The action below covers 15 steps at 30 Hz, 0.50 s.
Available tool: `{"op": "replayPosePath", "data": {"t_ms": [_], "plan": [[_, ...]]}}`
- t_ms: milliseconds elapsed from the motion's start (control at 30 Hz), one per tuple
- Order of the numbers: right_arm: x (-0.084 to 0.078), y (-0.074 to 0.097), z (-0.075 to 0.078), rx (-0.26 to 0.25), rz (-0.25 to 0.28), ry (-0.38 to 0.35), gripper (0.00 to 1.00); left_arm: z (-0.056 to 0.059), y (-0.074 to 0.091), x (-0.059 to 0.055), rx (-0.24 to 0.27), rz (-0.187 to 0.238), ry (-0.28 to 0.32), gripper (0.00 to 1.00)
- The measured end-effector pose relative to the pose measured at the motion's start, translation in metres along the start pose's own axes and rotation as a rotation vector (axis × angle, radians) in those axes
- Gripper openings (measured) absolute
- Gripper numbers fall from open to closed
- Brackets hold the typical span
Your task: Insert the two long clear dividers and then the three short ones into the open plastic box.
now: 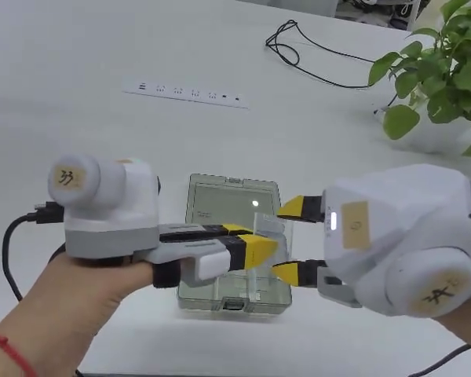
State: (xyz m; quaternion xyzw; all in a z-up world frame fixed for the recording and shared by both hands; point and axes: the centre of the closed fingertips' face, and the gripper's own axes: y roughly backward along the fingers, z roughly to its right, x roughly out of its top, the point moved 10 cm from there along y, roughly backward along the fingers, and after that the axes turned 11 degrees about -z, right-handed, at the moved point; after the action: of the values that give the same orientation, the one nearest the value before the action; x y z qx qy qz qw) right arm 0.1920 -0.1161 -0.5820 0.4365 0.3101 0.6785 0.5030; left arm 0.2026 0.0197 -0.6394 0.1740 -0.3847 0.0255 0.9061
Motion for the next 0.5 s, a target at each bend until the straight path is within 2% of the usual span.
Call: {"op": "replayPosePath", "data": {"t_ms": [233,500], "plan": [[0.0008,0.001,-0.0005,-0.007,-0.003,0.005,0.33,0.0012,-0.0009,-0.0006,-0.012,0.001,0.015,0.01],[0.0005,0.0014,-0.0007,-0.009,-0.003,0.008,0.33,0.0005,-0.0014,-0.0016,-0.031,0.01,0.066,0.0]]}}
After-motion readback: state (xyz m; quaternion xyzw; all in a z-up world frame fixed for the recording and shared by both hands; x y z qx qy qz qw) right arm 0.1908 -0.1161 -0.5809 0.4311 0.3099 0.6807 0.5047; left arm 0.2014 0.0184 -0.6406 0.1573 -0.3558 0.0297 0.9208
